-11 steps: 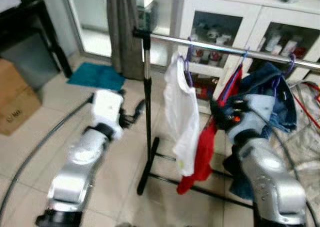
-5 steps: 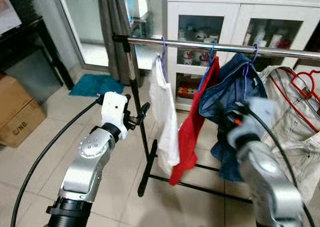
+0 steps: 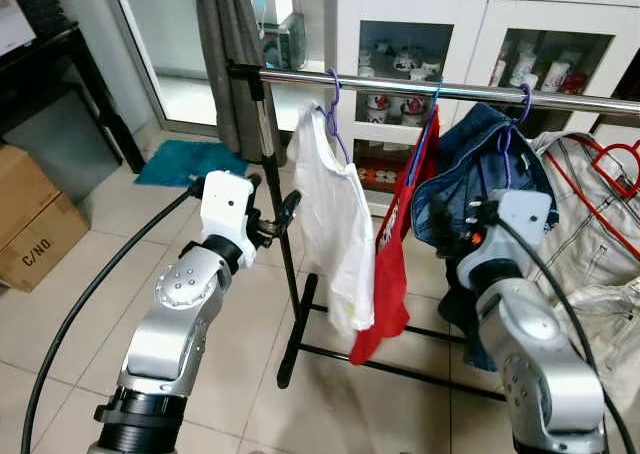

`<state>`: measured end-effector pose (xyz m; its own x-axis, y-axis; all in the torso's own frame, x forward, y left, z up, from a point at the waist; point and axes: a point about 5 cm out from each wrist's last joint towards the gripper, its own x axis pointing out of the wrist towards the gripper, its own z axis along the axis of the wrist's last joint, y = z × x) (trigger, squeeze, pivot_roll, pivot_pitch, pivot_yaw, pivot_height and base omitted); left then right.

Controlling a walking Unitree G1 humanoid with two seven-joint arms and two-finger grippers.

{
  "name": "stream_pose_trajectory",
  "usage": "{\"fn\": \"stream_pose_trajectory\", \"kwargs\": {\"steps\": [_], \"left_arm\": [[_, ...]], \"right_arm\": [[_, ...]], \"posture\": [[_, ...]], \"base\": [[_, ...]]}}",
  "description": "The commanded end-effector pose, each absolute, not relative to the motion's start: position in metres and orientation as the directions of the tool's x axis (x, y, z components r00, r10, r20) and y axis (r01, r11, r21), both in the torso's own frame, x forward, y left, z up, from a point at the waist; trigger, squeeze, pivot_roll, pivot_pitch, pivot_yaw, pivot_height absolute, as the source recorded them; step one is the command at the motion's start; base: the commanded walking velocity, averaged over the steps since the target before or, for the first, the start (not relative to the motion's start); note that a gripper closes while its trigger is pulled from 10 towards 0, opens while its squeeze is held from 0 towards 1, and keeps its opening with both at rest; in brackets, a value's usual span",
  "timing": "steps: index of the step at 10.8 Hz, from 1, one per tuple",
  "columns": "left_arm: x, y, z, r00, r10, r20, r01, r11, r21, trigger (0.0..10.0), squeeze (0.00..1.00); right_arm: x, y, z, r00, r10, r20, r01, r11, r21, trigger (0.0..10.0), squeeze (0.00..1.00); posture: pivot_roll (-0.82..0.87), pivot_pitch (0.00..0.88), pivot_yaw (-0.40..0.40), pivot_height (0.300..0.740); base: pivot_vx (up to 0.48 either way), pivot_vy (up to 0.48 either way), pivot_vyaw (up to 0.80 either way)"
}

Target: Hang hanger

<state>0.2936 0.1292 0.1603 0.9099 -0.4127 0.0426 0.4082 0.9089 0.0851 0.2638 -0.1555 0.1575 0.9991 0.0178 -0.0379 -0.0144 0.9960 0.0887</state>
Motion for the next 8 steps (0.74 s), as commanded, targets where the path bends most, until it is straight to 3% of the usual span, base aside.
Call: {"fn": "stream_pose_trajectory", "kwargs": {"steps": [1, 2, 5, 8], "left_arm": [[0.291, 0.131, 0.162, 0.905, -0.422, 0.052, 0.417, 0.904, 0.093, 10.0, 0.0], [0.294, 0.129, 0.163, 0.897, -0.44, 0.044, 0.434, 0.894, 0.113, 10.0, 0.0], [0.294, 0.129, 0.162, 0.895, -0.445, 0.032, 0.438, 0.889, 0.132, 10.0, 0.0], [0.287, 0.132, 0.159, 0.892, -0.451, 0.014, 0.446, 0.885, 0.134, 10.0, 0.0]], "right_arm": [[0.269, -0.153, 0.165, 1.0, 0.016, -0.002, -0.016, 0.996, 0.084, 10.0, 0.0], [0.276, -0.153, 0.173, 0.999, 0.01, 0.039, -0.012, 0.999, 0.04, 10.0, 0.0], [0.285, -0.154, 0.178, 0.998, -0.027, 0.055, 0.022, 0.996, 0.081, 10.0, 0.0], [0.294, -0.16, 0.176, 0.998, -0.065, -0.002, 0.065, 0.998, 0.011, 10.0, 0.0]], "posture": [[-0.12, 0.027, 0.052, 0.74], [-0.12, 0.018, 0.054, 0.74], [-0.09, 0.011, 0.023, 0.74], [-0.08, 0.022, -0.001, 0.74]], "base": [[0.326, 0.0, 0.8], [0.356, 0.0, 0.8], [0.359, 0.0, 0.0], [0.345, 0.0, 0.0]]}}
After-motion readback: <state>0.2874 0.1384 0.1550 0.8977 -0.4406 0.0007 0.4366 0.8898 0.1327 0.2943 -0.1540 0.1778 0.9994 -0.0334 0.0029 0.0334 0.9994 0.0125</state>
